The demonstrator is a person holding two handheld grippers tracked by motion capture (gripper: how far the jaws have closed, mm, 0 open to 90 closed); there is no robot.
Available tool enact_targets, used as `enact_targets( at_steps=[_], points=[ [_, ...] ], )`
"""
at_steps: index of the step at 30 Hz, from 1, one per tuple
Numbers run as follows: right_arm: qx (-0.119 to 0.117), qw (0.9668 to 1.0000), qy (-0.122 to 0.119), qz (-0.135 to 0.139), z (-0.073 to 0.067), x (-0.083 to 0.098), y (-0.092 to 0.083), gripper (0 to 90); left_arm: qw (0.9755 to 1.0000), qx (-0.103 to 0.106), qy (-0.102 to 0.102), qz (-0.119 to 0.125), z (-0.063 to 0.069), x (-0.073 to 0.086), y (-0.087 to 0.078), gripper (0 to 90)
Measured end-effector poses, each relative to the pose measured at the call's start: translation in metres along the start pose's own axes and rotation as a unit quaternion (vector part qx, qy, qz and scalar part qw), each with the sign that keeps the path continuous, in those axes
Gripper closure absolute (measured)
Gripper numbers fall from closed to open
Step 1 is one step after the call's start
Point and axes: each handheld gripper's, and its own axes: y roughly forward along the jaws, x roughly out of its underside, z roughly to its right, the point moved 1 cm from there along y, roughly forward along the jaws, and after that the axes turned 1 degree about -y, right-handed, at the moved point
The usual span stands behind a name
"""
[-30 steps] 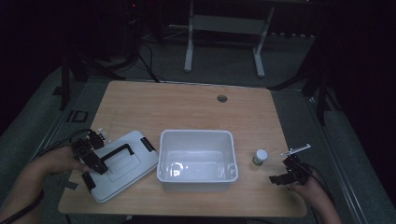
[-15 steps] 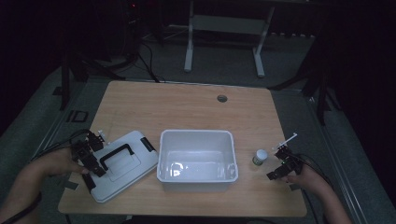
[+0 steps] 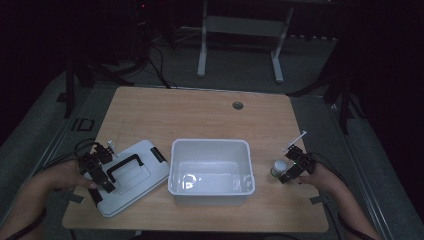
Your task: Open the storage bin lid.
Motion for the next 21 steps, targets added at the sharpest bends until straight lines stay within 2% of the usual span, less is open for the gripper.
enact_targets(
  at_steps=[5,6,12,15,21],
  points=[
    [-0.004,1.0000,0.004,0.003,0.002,-0.011,0.000,15.4,0.9999,0.002,0.010,0.005,0.000,0.000,0.000,15.6],
    [-0.006,1.0000,0.003,0.001,0.002,-0.016,0.000,20.9,1.0000,0.003,0.008,0.005,0.001,0.000,0.001,15.9],
    [-0.003,0.9999,-0.013,-0.007,-0.001,-0.029,0.003,24.2,0.9999,0.005,0.013,0.002,0.001,0.001,0.004,16.1],
    [0.003,0.9996,-0.025,-0.014,-0.002,-0.033,0.004,33.1,0.9998,0.017,0.010,0.004,-0.001,0.002,0.005,19.4],
    [0.001,0.9992,-0.027,-0.028,-0.001,-0.037,0.008,38.6,0.9999,0.011,0.007,0.003,-0.003,0.002,0.005,19.4]
  ],
)
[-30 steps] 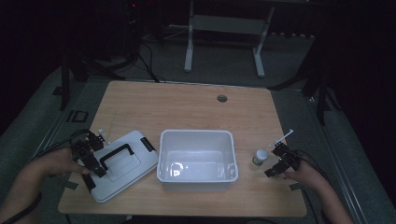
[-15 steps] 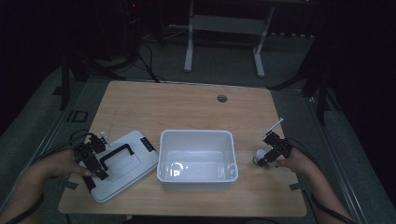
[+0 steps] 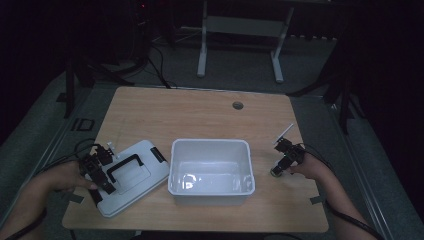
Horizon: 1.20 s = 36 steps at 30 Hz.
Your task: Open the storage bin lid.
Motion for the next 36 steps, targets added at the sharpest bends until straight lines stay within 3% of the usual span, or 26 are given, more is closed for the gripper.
enact_targets(
  at_steps=[5,7,15,23,31,36],
  points=[
    [0.003,0.9996,-0.015,-0.022,-0.002,-0.004,0.006,49.4,1.0000,-0.001,0.001,0.000,0.000,0.000,0.001,19.4],
    [0.007,0.9996,-0.018,-0.018,-0.003,-0.005,0.006,49.7,1.0000,0.007,-0.002,0.004,-0.001,0.001,0.000,19.4],
    [0.024,0.9978,-0.053,-0.032,-0.012,-0.008,0.000,49.9,1.0000,-0.003,-0.002,-0.006,-0.001,0.002,0.001,19.4],
    [0.024,0.9951,-0.089,-0.036,-0.019,-0.002,-0.022,50.0,1.0000,-0.003,-0.004,-0.004,-0.001,0.003,-0.001,19.4],
    [0.025,0.9932,-0.112,-0.018,-0.028,0.001,-0.050,50.0,0.9999,-0.007,0.003,-0.007,0.001,0.002,-0.002,19.4],
    [0.032,0.9905,-0.133,-0.010,-0.037,0.003,-0.077,50.0,0.9999,-0.006,-0.002,-0.010,0.003,0.001,-0.002,19.4]
  ],
)
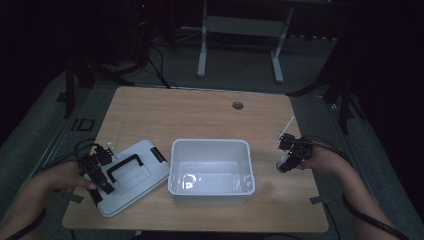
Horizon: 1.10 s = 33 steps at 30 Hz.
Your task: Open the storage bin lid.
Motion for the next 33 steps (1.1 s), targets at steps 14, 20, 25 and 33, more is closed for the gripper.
enact_targets(
  at_steps=[14,20,25,33],
  points=[
    [0.004,0.9964,-0.084,0.009,-0.031,-0.017,-0.050,50.0,0.9999,-0.004,0.008,-0.011,0.003,0.000,-0.002,19.4],
    [0.004,0.9929,-0.118,0.014,-0.044,-0.027,-0.065,50.1,0.9999,-0.005,0.010,-0.012,0.004,-0.001,-0.002,19.4],
    [0.002,0.9885,-0.151,0.008,-0.056,-0.036,-0.077,50.1,0.9999,-0.005,0.011,-0.009,0.006,-0.002,-0.002,19.4],
    [-0.007,0.9817,-0.190,0.011,-0.075,-0.052,-0.089,50.1,0.9998,-0.006,0.015,-0.011,0.008,-0.003,-0.004,19.4]
  ],
)
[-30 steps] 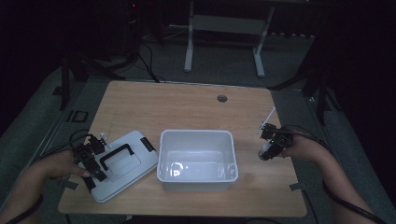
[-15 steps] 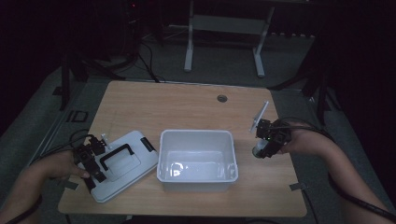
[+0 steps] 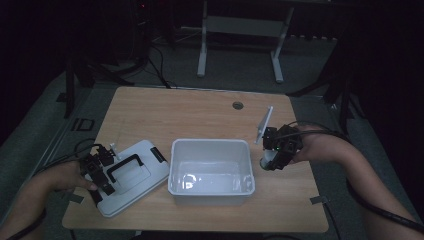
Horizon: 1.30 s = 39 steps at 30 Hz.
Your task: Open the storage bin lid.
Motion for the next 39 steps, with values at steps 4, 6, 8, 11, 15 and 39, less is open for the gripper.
enact_targets(
  at_steps=[4,6,8,11,15,39],
  points=[
    [0.002,0.9998,-0.020,0.001,-0.005,-0.013,-0.003,50.1,1.0000,0.000,0.003,0.001,0.000,0.000,0.001,19.4],
    [0.002,0.9998,-0.021,0.001,-0.006,-0.015,-0.004,50.1,0.9999,-0.002,0.007,0.008,0.000,0.000,0.000,19.4],
    [0.001,0.9995,-0.032,0.001,-0.009,-0.024,-0.003,50.1,0.9999,0.001,0.006,0.009,0.000,0.000,0.000,19.4],
    [-0.005,0.9990,-0.045,-0.001,-0.014,-0.033,0.001,50.1,1.0000,-0.001,0.007,0.007,0.000,0.000,0.000,19.4],
    [-0.012,0.9981,-0.060,-0.005,-0.020,-0.045,0.008,50.1,1.0000,-0.004,0.007,0.005,0.000,0.001,-0.001,19.4],
    [-0.050,0.9947,-0.084,-0.034,-0.019,-0.075,0.092,50.1,0.9999,-0.008,0.012,0.005,0.000,0.000,0.002,19.4]
  ],
)
